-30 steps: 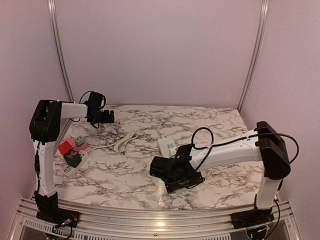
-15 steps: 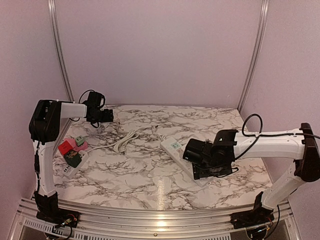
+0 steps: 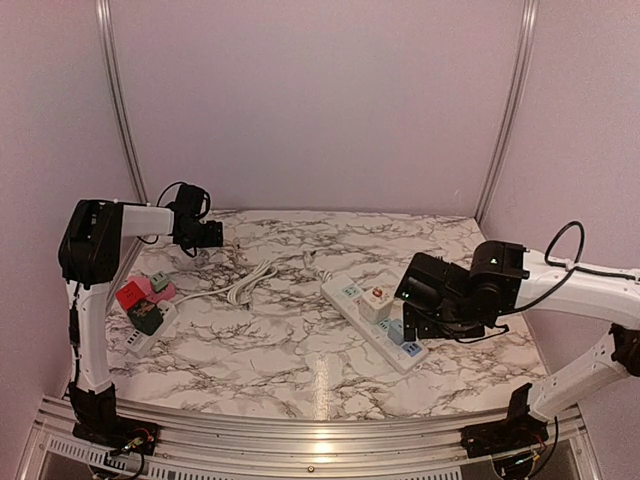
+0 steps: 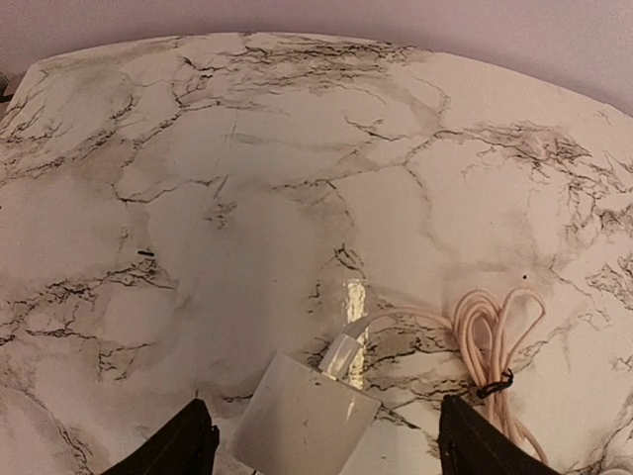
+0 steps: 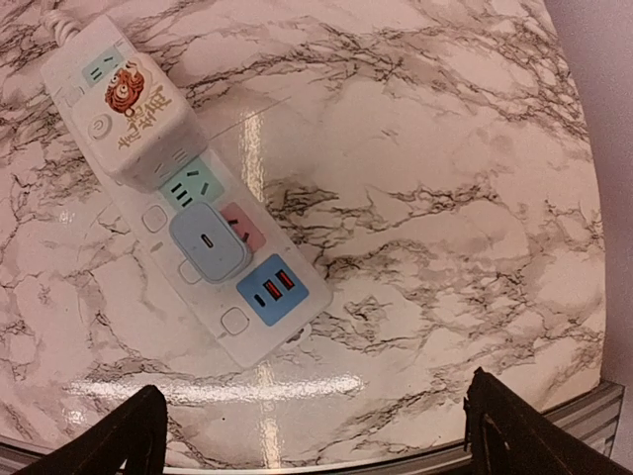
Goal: Insert the plug
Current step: Move the socket to the center of the board, then pick up the plug at the center of the board.
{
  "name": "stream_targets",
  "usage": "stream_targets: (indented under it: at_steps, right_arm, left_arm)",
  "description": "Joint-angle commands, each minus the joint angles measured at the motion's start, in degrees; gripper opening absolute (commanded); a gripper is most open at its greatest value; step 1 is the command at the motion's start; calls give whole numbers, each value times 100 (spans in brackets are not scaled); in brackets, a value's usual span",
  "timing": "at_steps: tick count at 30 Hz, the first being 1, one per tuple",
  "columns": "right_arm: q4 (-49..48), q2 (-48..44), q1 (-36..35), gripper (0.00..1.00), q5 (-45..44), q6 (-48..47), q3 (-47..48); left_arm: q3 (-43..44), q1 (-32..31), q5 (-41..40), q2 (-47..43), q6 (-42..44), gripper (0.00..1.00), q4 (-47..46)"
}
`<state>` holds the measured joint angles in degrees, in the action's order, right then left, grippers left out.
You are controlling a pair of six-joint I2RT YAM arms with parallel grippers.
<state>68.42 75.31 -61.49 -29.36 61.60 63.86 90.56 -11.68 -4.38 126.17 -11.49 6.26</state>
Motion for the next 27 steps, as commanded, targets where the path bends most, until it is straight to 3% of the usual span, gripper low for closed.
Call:
stream_targets:
  at_steps: [1, 19, 27]
  right_arm:
    - [4, -168, -20, 98, 24, 136, -13]
    - [-185, -368, -18, 99, 146, 116, -179]
    - [-252, -447, -18, 99, 260, 123, -212]
  left_arm:
    - [327, 26, -69, 219, -45, 80, 345]
    - [455, -33, -83, 386, -89, 63, 901]
    - [397, -36, 48, 333, -2, 45, 750]
